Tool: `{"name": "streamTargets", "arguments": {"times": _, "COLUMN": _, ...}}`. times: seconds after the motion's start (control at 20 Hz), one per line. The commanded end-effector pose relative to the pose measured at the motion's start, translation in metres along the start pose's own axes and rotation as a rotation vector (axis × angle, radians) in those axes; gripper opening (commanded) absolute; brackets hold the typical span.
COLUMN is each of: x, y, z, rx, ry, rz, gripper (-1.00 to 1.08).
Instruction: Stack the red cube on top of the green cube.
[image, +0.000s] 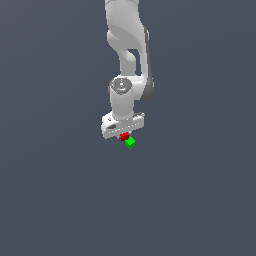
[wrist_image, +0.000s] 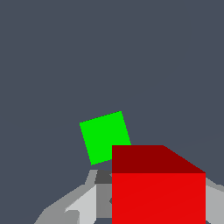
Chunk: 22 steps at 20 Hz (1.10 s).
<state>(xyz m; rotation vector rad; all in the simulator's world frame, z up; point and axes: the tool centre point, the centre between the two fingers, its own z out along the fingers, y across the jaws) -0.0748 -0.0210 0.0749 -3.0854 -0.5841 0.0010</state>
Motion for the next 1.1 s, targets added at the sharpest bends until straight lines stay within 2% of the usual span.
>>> {"name": "streamTargets", "arguments": {"times": 0.0, "x": 0.01, "y": -0.012, "z": 0.007, "rx": -0.001, "ry": 0.001, "rz": 0.001, "gripper": -1.0}}
{"name": "streamTargets", "arguments": {"times": 0.25, "x": 0.021, "y": -0.025, "z": 0.015, "rx": -0.001, "ry": 0.001, "rz": 0.002, "gripper": -1.0}}
{"name": "streamTargets", "arguments": {"times": 0.55, "x": 0.022, "y": -0.025, "z": 0.015, "rx": -0.001, "ry": 0.001, "rz": 0.002, "gripper": -1.0}}
{"name": "streamTargets", "arguments": {"times": 0.6, "x": 0.022, "y": -0.025, "z": 0.015, "rx": -0.001, "ry": 0.001, "rz": 0.002, "gripper": 1.0}}
{"name": "streamTargets", "arguments": {"times": 1.05, "x": 0.022, "y": -0.025, "z": 0.015, "rx": -0.001, "ry": 0.001, "rz": 0.002, "gripper": 1.0}}
